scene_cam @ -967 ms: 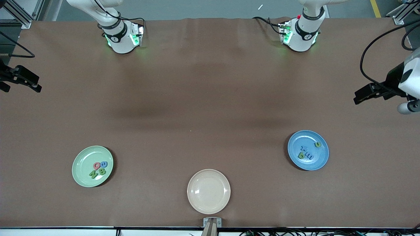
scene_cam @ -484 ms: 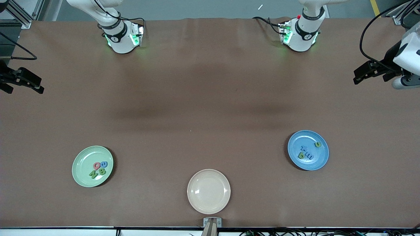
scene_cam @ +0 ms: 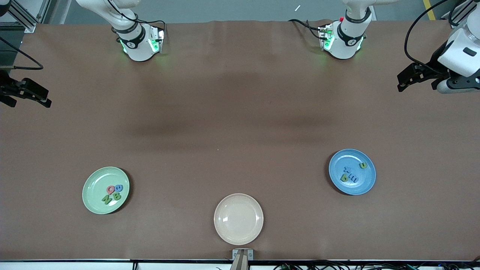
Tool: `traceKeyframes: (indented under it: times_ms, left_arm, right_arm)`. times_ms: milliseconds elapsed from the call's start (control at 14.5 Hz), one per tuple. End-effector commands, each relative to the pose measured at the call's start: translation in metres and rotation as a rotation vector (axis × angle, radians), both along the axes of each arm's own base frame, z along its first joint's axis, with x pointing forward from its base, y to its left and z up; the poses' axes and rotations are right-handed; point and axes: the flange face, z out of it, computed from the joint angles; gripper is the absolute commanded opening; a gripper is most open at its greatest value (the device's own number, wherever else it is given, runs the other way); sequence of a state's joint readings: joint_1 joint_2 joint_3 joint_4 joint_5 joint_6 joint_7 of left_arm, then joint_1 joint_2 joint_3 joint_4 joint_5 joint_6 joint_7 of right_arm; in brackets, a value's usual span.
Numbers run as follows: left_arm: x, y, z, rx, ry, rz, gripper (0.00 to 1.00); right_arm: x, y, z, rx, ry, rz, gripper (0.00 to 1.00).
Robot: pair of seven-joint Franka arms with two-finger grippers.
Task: Sort upper and lower case letters into plates
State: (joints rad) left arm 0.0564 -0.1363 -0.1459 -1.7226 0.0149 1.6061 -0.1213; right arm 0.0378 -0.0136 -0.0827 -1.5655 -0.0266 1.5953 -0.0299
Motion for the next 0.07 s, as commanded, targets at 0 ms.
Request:
traceKeyframes:
  times_ms: [0]
  left_arm:
    - [0.0036, -0.0040, 0.0176, -0.009, -0.028, -0.020, 1.00]
  right_arm:
    - [0.0018, 0.0019, 0.0019, -0.001, -0.008, -0.011, 1.00]
